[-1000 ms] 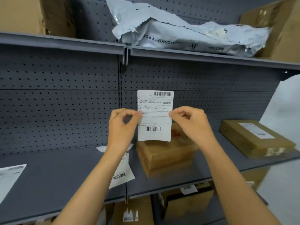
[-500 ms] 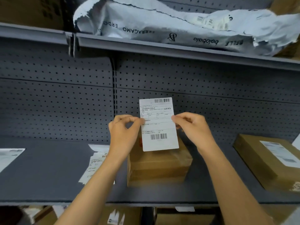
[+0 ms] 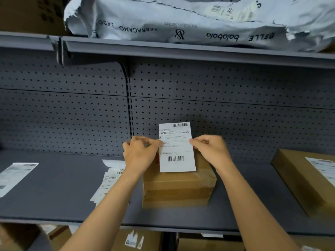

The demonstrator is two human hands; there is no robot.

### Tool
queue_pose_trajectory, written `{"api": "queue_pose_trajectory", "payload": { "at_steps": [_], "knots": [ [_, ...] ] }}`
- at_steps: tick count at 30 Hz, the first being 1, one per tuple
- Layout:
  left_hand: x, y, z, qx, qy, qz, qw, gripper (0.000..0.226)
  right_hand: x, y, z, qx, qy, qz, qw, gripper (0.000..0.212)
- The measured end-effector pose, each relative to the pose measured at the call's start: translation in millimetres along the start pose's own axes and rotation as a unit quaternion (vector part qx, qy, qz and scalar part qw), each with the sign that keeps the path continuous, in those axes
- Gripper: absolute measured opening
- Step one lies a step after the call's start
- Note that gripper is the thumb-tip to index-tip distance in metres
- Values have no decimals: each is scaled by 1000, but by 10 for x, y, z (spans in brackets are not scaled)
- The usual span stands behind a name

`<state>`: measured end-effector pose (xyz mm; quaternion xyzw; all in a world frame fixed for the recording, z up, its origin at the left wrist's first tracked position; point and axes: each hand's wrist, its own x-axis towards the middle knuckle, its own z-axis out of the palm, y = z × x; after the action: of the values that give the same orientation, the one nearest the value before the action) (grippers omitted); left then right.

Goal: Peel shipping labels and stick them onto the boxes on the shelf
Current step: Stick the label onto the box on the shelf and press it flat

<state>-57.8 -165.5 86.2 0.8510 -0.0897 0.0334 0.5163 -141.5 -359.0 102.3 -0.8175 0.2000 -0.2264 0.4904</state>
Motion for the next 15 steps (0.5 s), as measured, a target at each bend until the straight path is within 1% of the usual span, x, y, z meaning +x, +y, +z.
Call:
{"api": "queue_pose_trajectory", "payload": {
  "at_steps": [3,6,8,11,15],
  "knots": [
    [26,-70,56,47,-11,3,999,24,48,72,47,-36,-1,12,999,10],
    [51,-136,102,80,-30,-5,996,20,57,153,85,-53,-4,23,998,10],
    [64,-175,128,99,-38,-9,994,22,54,193,105,-63,-6,29,998,8],
    [60,-200,153,112,-41,-17,993,27,53,236,140,-79,-4,32,996,10],
    [43,-251,176,123,-39,-9,992,24,53,269,178,-102,1,33,994,10]
  ]
}}
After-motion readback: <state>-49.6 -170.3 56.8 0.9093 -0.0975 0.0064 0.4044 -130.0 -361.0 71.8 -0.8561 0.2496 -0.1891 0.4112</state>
